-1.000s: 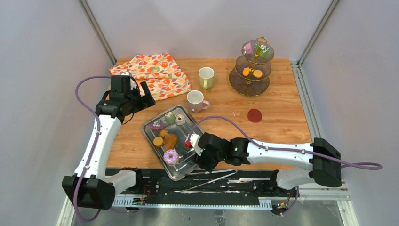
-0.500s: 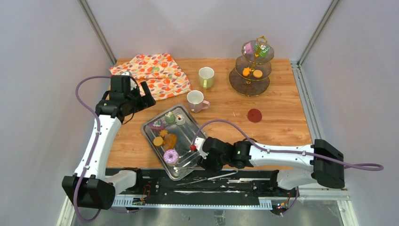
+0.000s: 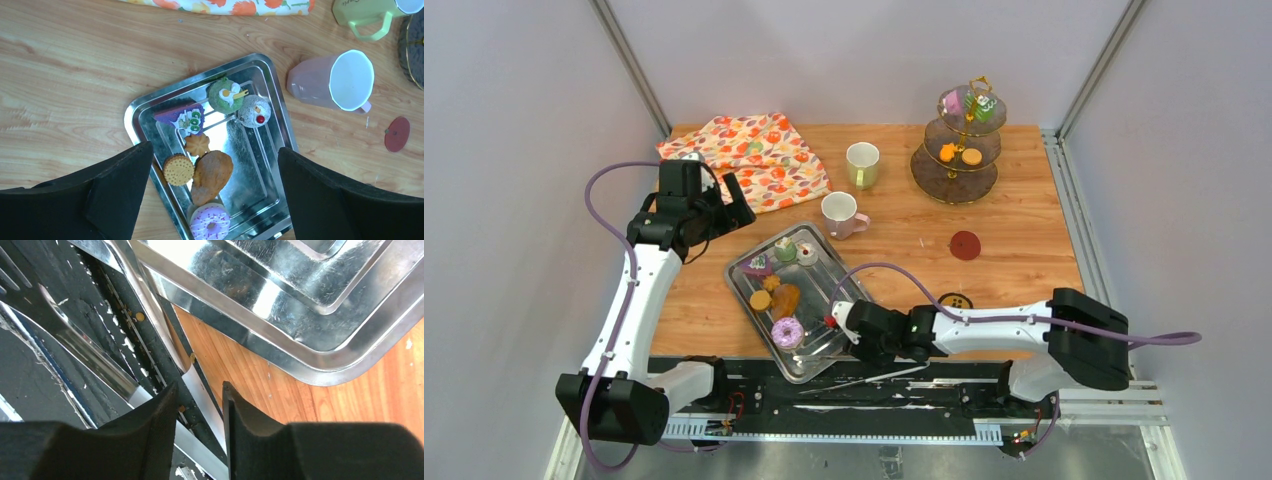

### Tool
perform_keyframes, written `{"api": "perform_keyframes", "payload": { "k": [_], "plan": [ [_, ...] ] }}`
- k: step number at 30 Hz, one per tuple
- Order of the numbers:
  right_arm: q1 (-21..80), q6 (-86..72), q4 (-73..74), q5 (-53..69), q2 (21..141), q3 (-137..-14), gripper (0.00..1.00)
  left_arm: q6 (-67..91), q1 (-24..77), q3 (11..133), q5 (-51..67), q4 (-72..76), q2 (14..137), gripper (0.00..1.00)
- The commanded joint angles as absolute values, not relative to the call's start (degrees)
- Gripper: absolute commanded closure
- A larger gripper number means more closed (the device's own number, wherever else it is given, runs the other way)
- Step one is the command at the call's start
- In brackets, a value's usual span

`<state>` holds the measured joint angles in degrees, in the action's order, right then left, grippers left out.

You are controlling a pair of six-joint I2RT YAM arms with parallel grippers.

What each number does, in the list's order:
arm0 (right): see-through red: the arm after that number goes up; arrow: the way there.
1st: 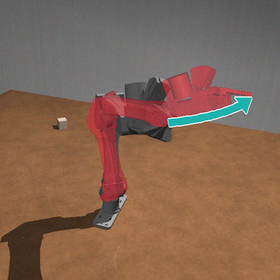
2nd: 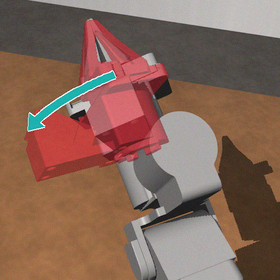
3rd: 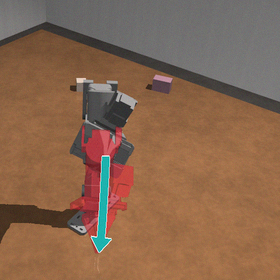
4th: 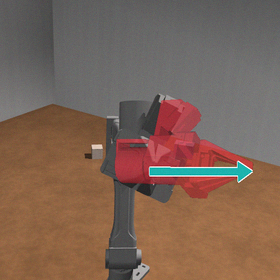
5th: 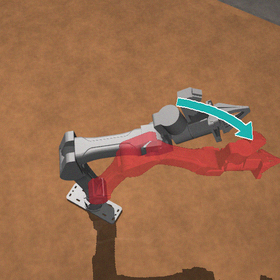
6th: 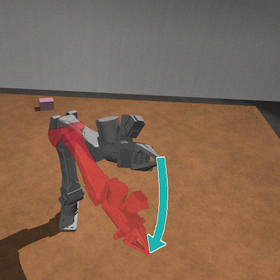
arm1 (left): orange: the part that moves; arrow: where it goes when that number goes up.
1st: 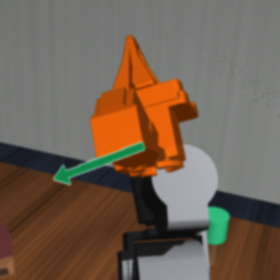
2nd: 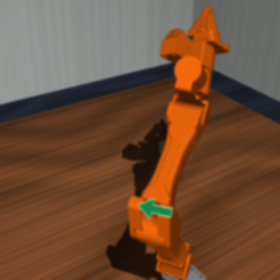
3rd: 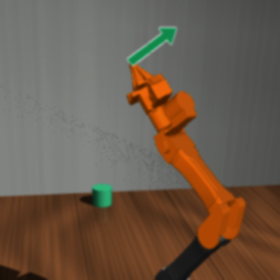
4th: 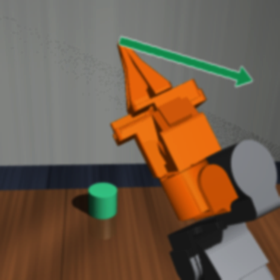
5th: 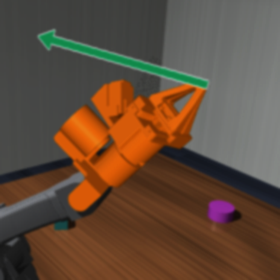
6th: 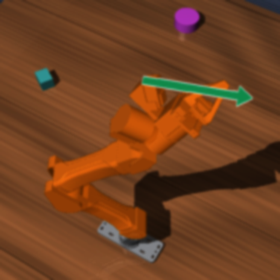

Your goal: Serve the afternoon tea

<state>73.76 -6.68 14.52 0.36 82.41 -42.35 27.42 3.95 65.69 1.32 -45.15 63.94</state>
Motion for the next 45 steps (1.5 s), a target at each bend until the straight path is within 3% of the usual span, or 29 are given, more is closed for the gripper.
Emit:
{"api": "perform_keyframes", "payload": {
  "k": [1,5,8,17,26,30,42,44,45],
  "plan": [
    [74.44,-7.21,12.61,0.17,83.03,-41.11,0.71,27.41,4.18,65.95,2.02,-44.48,63.02,0.0],
    [74.42,-6.26,13.83,-0.11,81.53,-40.68,0.94,27.47,4.15,66.03,1.93,-44.49,63.05,0.0],
    [74.44,-5.41,16.32,-0.87,80.02,-40.75,0.99,27.46,4.2,66.17,2.1,-44.49,63.25,0.0],
    [72.62,-9.05,24.51,-8.41,70.5,-43.31,1.0,27.51,4.16,66.22,1.89,-44.49,63.08,0.0],
    [51.51,-25.36,30.46,-15.81,62.79,-44.15,0.99,27.62,4.13,66.65,2.46,-44.35,63.68,0.0],
    [46.53,-30.89,31.75,-17.38,66.7,-45.82,1.0,27.76,4.2,66.7,2.67,-44.35,63.87,0.0],
    [43.87,-44.69,32.19,-28.05,85.49,-56.09,0.99,27.39,4.18,66.83,2.48,-44.25,63.96,0.0],
    [43.47,-41.7,29.95,-26.7,86.21,-56.48,0.93,27.13,4.16,66.94,2.31,-44.28,63.75,0.0],
    [43.42,-40.37,28.99,-26.17,85.85,-56.36,0.83,27.0,4.19,66.97,2.22,-44.34,63.66,0.0]
  ]
}}
